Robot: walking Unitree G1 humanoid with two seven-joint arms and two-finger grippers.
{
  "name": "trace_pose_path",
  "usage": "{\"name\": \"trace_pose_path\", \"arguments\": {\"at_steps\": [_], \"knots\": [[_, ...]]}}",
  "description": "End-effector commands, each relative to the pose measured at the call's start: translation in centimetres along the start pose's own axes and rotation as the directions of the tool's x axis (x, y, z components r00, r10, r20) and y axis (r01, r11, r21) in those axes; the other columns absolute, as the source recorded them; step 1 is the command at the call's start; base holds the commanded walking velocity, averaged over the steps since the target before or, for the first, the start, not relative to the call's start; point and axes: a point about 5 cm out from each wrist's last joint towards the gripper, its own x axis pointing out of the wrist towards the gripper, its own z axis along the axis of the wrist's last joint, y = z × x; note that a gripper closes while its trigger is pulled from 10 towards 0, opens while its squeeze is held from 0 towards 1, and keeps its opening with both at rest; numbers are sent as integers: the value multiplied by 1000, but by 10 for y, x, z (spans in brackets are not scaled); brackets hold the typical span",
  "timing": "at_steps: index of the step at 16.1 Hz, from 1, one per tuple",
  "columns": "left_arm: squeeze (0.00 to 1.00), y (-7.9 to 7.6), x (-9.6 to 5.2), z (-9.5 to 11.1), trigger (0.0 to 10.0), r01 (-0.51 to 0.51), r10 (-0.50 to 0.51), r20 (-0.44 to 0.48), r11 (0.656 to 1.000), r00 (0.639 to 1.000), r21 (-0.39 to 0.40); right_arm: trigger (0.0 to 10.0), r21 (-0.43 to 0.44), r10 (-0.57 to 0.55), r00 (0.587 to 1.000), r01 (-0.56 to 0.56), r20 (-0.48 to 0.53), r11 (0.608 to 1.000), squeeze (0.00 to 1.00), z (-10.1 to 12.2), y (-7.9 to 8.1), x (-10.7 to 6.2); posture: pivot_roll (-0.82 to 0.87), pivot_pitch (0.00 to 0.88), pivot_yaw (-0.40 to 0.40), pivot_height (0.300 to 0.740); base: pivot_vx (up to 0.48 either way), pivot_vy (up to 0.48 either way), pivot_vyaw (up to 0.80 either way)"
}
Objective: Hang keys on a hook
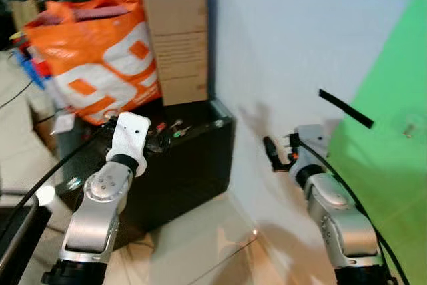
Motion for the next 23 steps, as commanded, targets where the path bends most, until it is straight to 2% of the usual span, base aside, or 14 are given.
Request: {"name": "trace_pose_path", "arguments": {"at_steps": [1,6,11,16,23], "knots": [[1000,2,-1,-2,10000,-4,4,-2,1000,1000,6,10000,-8,-22,999,22,28,1000,0,6,-2,0,-84,0,17,740,274,0,0],[1000,3,0,-1,10000,-10,10,3,1000,1000,5,10000,-25,16,999,-15,41,1000,0,7,2,2,-80,0,18,740,273,0,0],[1000,5,-2,-1,10000,-16,16,3,1000,1000,12,10000,-34,32,999,-31,30,999,0,4,4,2,-67,0,17,740,279,0,800],[1000,9,-4,-3,10000,-18,19,-8,999,1000,29,10000,-25,6,1000,-5,21,1000,0,0,5,4,-55,0,21,740,278,0,0],[1000,7,-2,-4,10000,-10,10,-14,999,1000,31,10000,-34,-33,999,33,5,999,0,-4,-3,2,-69,0,28,740,278,0,0]]}}
